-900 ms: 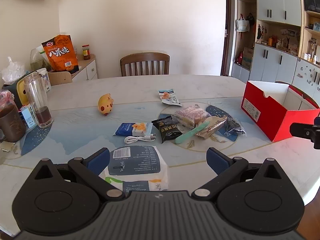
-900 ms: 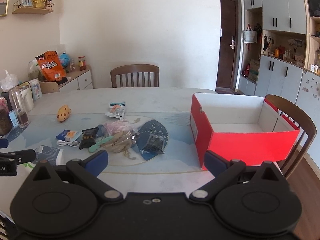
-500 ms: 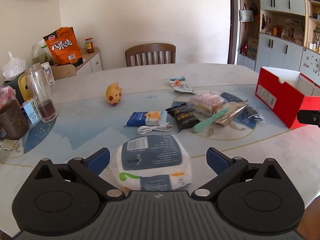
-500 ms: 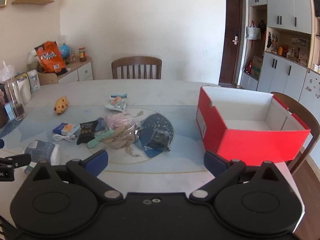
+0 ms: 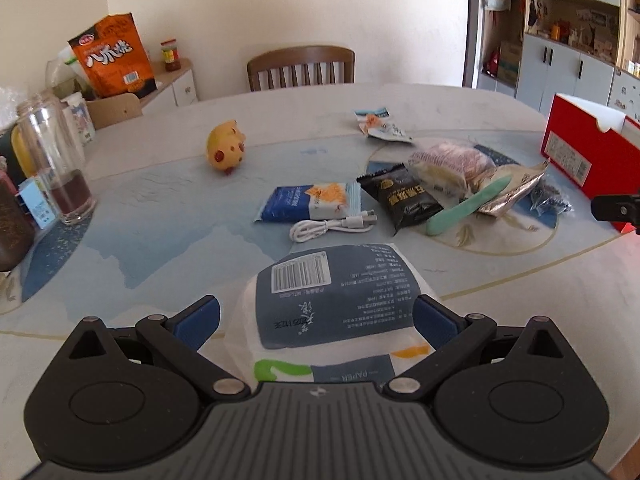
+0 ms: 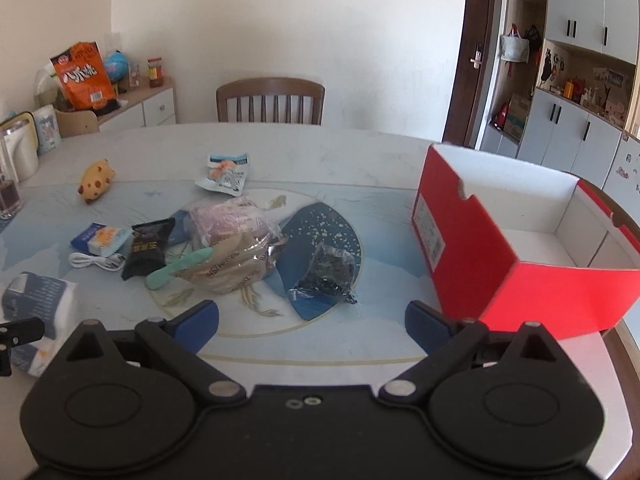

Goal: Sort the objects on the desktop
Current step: 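Lower the left tool onto the wet-wipe pack while the right tool reaches the black snack bag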

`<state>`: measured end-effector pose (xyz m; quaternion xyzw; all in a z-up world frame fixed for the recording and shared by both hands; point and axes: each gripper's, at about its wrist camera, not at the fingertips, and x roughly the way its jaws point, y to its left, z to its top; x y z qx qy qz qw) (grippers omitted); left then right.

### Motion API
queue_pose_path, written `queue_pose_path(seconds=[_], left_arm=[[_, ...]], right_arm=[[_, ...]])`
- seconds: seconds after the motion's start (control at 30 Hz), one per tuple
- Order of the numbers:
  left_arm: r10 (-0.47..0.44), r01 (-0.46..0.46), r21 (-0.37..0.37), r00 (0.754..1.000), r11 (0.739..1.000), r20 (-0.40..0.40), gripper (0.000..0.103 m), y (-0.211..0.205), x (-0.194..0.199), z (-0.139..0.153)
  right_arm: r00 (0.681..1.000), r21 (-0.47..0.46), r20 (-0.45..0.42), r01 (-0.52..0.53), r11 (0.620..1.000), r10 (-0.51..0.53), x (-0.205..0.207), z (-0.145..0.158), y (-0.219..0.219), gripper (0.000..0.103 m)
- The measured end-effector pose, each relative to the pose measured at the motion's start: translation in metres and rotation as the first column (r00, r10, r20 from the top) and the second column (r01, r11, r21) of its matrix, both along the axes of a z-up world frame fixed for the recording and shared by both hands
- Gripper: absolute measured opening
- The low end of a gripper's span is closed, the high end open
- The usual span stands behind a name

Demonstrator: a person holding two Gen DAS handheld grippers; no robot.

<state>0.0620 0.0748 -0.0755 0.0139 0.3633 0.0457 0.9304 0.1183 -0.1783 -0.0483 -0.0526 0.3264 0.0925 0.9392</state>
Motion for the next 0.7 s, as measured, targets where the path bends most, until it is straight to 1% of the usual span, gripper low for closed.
queue_pose_path(seconds=[0.13, 0.2, 0.33, 0.4, 0.53, 0.7], left_arm=[[-0.029, 0.028, -0.014, 0.999, 1.000, -0.042, 0.103, 0.002, 0.010, -0.012], [-0.044, 0.043, -0.019, 0.997, 0.999, -0.055, 0.103, 0.003, 0.013, -0.017], [-0.078, 0.076, -0.040, 0.995, 0.996, -0.063, 0.103, 0.004, 0.022, -0.020], [-0.089, 0.086, -0.051, 0.994, 0.995, -0.067, 0.103, 0.005, 0.028, -0.021], [-0.111, 0.103, -0.093, 0.991, 0.990, -0.078, 0.103, 0.007, 0.042, -0.023], [-0.135, 0.122, -0.140, 0.987, 0.983, -0.092, 0.103, 0.011, 0.054, -0.026]], right_arm=[[1.000, -0.028, -0.018, 0.004, 1.000, -0.004, 0.020, -0.014, 0.007, 0.100], [0.999, -0.047, -0.030, 0.013, 0.999, -0.014, 0.031, -0.021, 0.009, 0.098], [0.998, -0.064, -0.047, 0.032, 0.997, -0.035, 0.053, -0.033, 0.008, 0.095], [0.997, -0.056, -0.056, 0.049, 0.997, -0.052, 0.066, -0.037, 0.007, 0.095], [0.995, -0.053, -0.069, 0.064, 0.996, -0.068, 0.086, -0.044, 0.009, 0.092], [0.993, -0.070, -0.090, 0.068, 0.995, -0.074, 0.101, -0.053, 0.012, 0.089]])
